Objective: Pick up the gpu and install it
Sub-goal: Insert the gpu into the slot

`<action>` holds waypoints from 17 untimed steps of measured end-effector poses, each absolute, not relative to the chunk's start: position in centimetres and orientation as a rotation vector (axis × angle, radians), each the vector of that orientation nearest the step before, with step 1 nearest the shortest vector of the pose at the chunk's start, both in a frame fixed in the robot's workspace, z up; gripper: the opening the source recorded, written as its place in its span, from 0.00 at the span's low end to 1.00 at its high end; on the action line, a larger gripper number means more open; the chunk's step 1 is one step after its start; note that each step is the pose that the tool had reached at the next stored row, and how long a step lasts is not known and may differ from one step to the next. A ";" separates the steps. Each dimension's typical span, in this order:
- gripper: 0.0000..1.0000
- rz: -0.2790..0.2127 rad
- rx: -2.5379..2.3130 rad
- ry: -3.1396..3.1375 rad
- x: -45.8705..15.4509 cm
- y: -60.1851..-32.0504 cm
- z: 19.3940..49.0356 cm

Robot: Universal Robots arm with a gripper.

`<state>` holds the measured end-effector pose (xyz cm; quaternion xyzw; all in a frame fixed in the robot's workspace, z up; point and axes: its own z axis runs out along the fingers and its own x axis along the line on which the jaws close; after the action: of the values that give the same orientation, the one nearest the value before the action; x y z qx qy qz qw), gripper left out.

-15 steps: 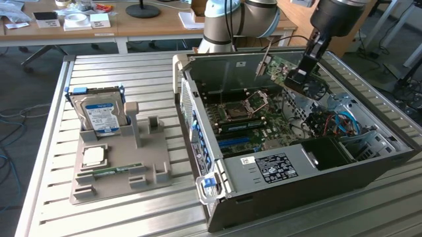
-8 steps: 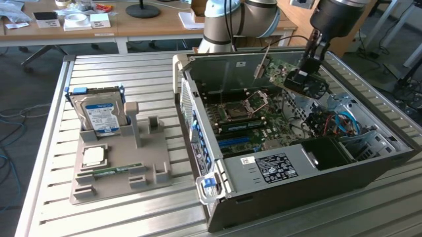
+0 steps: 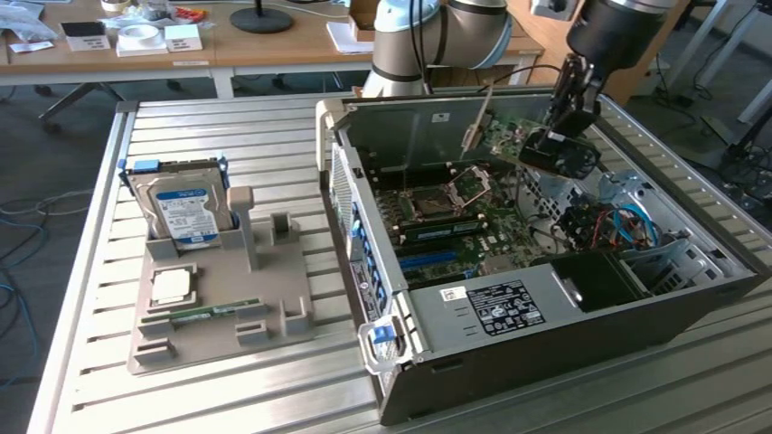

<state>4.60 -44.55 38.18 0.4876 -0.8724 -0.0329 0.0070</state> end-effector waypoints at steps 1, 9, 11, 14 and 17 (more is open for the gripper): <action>0.27 -0.103 1.549 -2.714 4.6 -44.6 38.2; 0.27 -0.099 1.738 -2.591 4.6 -44.6 38.0; 0.27 -0.098 1.782 -2.560 4.6 -44.6 38.0; 0.27 -0.097 1.848 -2.510 4.6 -44.6 38.0; 0.27 -0.096 1.916 -2.457 4.6 -44.6 37.9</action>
<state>4.60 -44.55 37.91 0.6147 -0.7881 -0.0308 0.0123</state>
